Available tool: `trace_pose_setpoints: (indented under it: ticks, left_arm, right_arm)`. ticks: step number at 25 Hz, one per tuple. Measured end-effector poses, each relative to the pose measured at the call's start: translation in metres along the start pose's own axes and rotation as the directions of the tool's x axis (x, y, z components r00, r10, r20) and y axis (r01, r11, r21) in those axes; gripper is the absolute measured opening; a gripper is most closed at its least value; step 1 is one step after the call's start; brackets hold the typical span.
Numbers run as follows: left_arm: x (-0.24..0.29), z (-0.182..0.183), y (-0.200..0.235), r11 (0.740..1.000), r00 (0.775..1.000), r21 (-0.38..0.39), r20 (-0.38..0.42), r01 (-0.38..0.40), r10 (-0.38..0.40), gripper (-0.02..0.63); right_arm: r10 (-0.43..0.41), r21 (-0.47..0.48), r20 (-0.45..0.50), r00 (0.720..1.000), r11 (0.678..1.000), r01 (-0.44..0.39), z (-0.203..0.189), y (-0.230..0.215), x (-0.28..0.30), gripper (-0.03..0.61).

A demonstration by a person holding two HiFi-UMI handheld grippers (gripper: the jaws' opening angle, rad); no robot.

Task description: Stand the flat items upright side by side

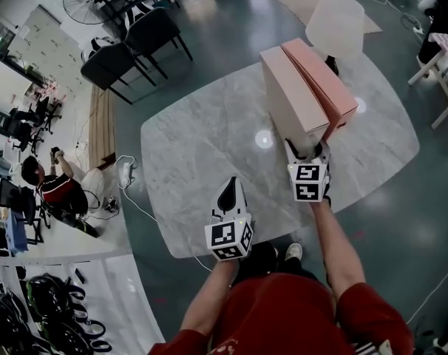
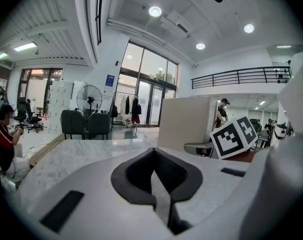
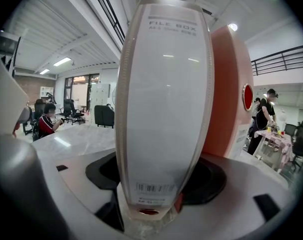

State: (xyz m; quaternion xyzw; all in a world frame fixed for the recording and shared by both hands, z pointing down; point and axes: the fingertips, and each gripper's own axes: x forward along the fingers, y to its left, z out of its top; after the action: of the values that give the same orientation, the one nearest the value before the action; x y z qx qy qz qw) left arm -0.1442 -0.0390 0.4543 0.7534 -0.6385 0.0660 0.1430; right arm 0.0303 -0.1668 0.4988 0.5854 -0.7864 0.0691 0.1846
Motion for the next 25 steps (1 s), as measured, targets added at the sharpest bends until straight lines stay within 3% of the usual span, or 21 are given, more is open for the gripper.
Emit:
trace_pose_setpoints:
  ticks: [25]
  left_arm:
    - [-0.007,0.002,-0.011,1.000,1.000,0.004,0.023,0.017,-0.017,0.003]
  right_arm:
    - [-0.064,-0.022,0.042,0.997,0.998,0.065,-0.001,0.004,-0.055,0.324]
